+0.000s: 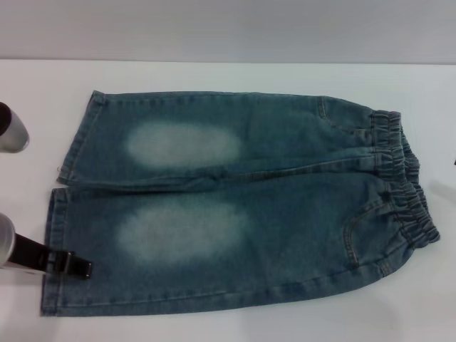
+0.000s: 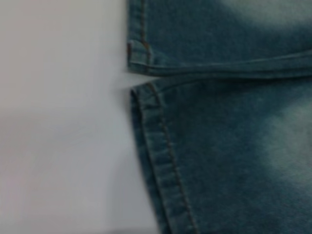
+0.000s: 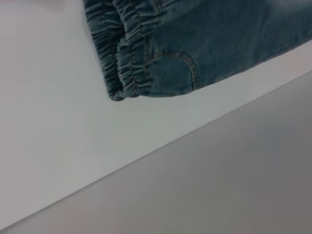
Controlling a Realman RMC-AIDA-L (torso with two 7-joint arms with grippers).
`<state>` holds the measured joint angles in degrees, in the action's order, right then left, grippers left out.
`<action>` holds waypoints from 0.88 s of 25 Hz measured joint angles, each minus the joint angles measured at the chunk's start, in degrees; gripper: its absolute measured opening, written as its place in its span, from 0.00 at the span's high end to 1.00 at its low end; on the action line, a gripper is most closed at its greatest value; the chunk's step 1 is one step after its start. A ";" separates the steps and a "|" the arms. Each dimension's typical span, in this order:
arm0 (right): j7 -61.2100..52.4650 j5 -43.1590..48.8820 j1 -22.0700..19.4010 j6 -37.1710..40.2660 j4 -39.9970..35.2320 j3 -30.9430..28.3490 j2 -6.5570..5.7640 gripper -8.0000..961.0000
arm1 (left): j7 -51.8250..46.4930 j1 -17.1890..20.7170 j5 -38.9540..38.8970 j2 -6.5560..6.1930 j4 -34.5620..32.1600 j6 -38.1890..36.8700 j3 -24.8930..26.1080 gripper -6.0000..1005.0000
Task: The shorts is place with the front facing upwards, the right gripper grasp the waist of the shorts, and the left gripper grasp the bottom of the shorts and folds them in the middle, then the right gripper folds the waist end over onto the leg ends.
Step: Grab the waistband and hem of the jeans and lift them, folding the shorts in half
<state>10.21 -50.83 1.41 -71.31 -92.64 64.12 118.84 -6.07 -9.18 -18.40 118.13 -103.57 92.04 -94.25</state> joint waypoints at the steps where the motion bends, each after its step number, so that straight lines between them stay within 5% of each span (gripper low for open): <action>1: 0.12 -0.02 0.10 0.02 0.06 0.13 0.00 0.15 | -0.42 -0.04 -0.18 0.00 -0.08 0.13 -0.31 0.19; 22: 1.74 -0.05 0.69 -1.28 0.72 0.05 -0.17 0.15 | -5.17 -0.29 0.48 0.03 0.58 3.26 -4.70 0.20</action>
<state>11.95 -50.88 2.11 -72.59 -91.93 64.18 118.67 -11.24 -9.47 -17.92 118.16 -102.98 95.29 -98.96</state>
